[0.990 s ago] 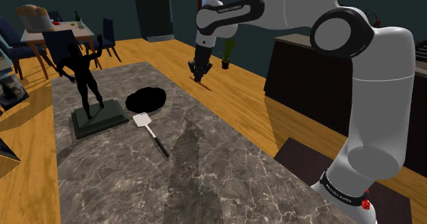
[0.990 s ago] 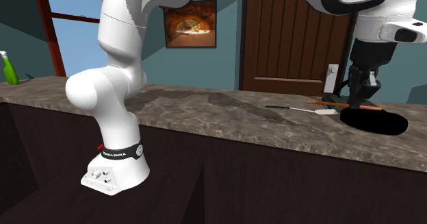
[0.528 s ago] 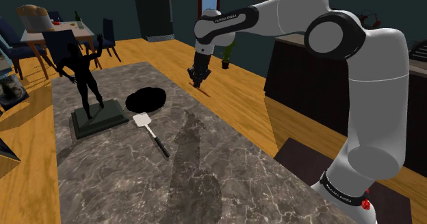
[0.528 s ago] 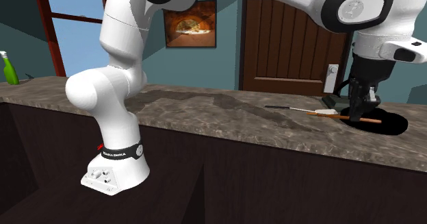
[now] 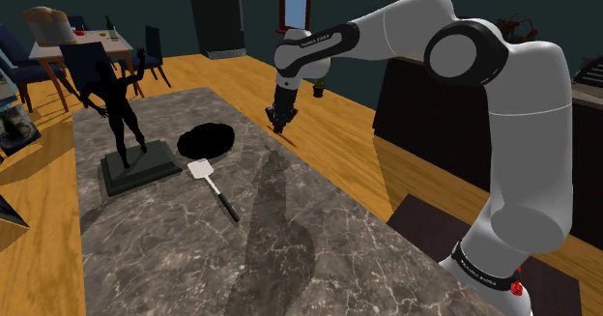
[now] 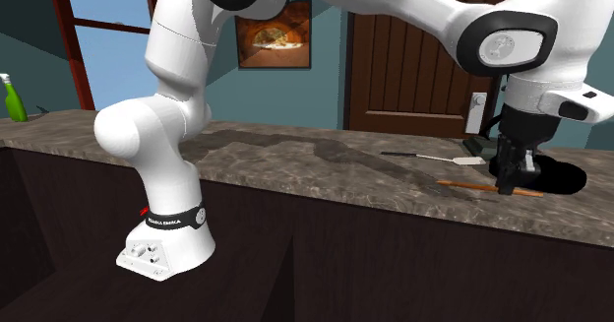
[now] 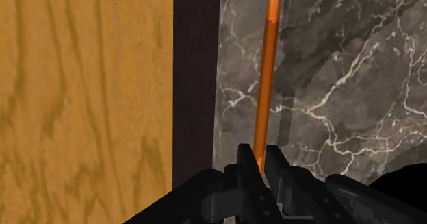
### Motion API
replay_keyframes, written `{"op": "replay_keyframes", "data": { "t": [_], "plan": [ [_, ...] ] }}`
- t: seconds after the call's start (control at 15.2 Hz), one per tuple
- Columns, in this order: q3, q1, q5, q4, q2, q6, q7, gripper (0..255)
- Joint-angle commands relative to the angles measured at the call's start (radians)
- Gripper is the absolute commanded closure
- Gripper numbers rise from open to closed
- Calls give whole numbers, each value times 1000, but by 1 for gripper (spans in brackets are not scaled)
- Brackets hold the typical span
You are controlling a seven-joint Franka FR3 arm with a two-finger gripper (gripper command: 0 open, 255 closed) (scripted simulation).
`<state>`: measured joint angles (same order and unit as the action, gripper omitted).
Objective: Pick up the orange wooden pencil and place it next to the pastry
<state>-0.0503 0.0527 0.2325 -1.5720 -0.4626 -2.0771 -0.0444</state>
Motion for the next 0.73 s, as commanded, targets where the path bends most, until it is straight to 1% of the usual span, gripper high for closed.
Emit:
{"op": "replay_keyframes", "data": {
  "t": [0.0, 0.2, 0.66],
  "plan": [
    [-1, 0, 2, -15, -7, -23, 5, 255],
    [-2, -1, 5, -33, -23, -55, 13, 255],
    [-2, -1, 6, -34, -24, -58, 13, 255]
  ]
}}
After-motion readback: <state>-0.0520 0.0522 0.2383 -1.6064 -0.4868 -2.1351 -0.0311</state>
